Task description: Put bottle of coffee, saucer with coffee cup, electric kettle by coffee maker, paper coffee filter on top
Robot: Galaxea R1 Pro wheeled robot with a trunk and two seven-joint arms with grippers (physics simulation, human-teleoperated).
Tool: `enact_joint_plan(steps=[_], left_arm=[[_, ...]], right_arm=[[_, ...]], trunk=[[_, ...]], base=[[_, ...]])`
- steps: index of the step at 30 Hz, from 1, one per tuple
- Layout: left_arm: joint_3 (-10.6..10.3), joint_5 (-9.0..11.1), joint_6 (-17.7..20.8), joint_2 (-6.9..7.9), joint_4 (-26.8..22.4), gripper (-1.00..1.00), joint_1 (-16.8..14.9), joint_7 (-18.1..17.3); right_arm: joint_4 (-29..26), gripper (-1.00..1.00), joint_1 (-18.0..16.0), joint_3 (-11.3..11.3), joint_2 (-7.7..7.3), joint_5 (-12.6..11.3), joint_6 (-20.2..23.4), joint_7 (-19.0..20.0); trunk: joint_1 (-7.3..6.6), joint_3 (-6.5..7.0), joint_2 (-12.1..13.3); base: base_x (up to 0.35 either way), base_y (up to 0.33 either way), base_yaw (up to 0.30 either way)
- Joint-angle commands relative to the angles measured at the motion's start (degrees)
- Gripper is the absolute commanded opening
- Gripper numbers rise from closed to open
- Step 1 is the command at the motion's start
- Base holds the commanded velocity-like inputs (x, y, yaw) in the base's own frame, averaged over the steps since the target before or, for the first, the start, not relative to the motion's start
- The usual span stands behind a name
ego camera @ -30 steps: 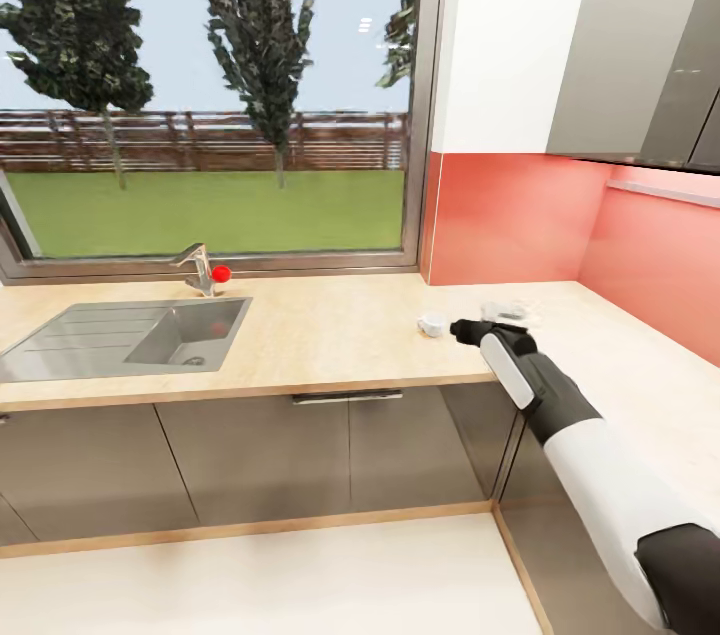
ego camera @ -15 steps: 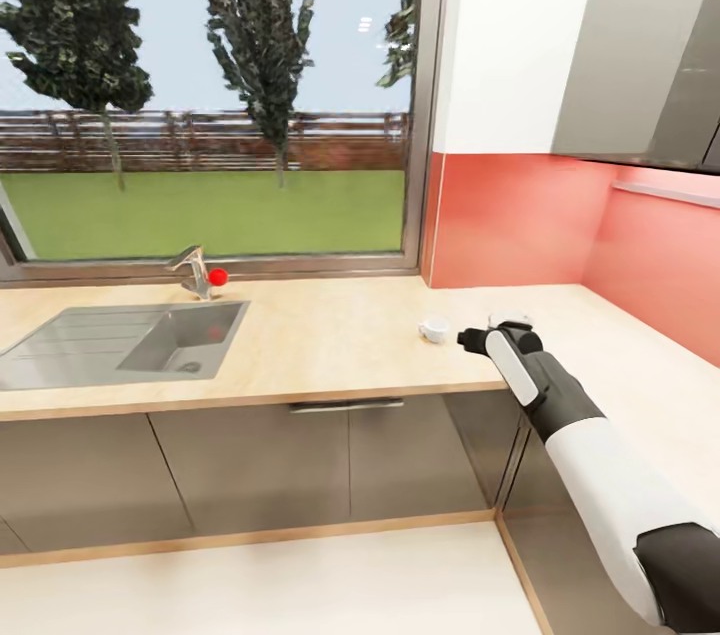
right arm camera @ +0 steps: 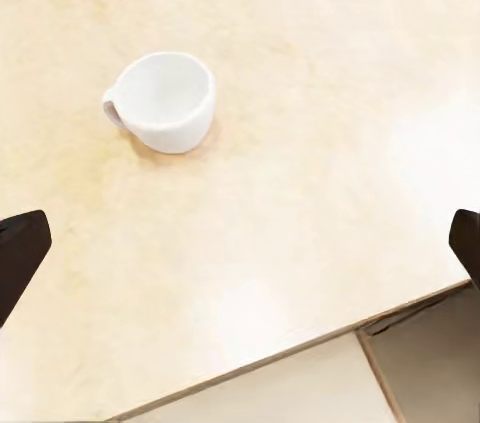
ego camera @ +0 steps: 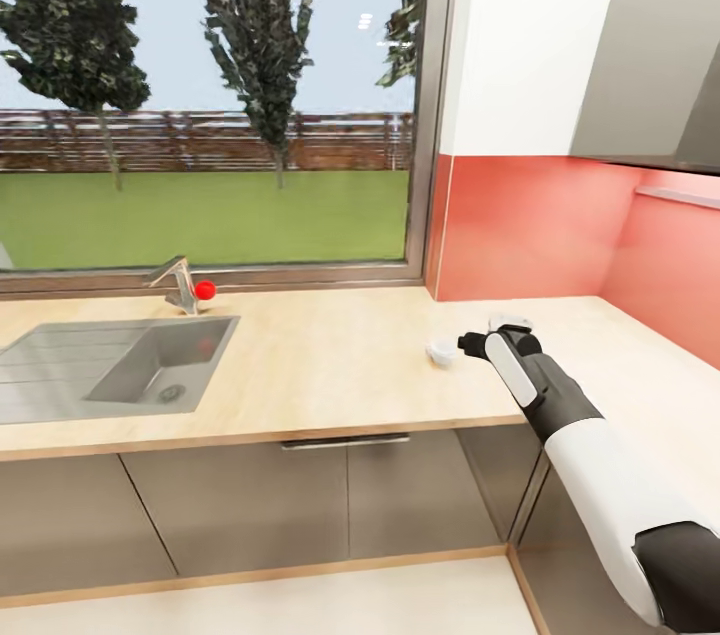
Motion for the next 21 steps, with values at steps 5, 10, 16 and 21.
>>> enact_joint_plan(steps=[5, 10, 16, 21], left_arm=[[0.34, -0.54, -0.09, -0.02, -0.07, 1.0, 0.0, 0.13], [0.34, -0.54, -0.09, -0.02, -0.07, 1.0, 0.0, 0.14], [0.33, -0.54, -0.09, -0.02, -0.07, 1.0, 0.0, 0.14], [0.33, -0.54, -0.16, -0.02, -0.03, 1.0, 0.0, 0.14]], right_arm=[[0.0, 1.0, -0.05, 0.33, -0.06, -0.53, 0.08, -0.58], [1.67, 1.0, -0.04, 0.33, -0.04, -0.54, 0.08, -0.58], [2.26, 1.0, -0.06, 0.35, -0.03, -0.52, 0.08, -0.58], [5.72, 1.0, 0.02, 0.3, -0.14, -0.52, 0.02, -0.58]], trunk=[[0.07, -0.12, -0.11], [0.07, -0.12, -0.11], [0.07, -0.12, -0.11], [0.07, -0.12, -0.11]], base=[[0.338, 0.0, 0.0], [0.338, 0.0, 0.0], [0.338, 0.0, 0.0], [0.31, 0.0, 0.0]])
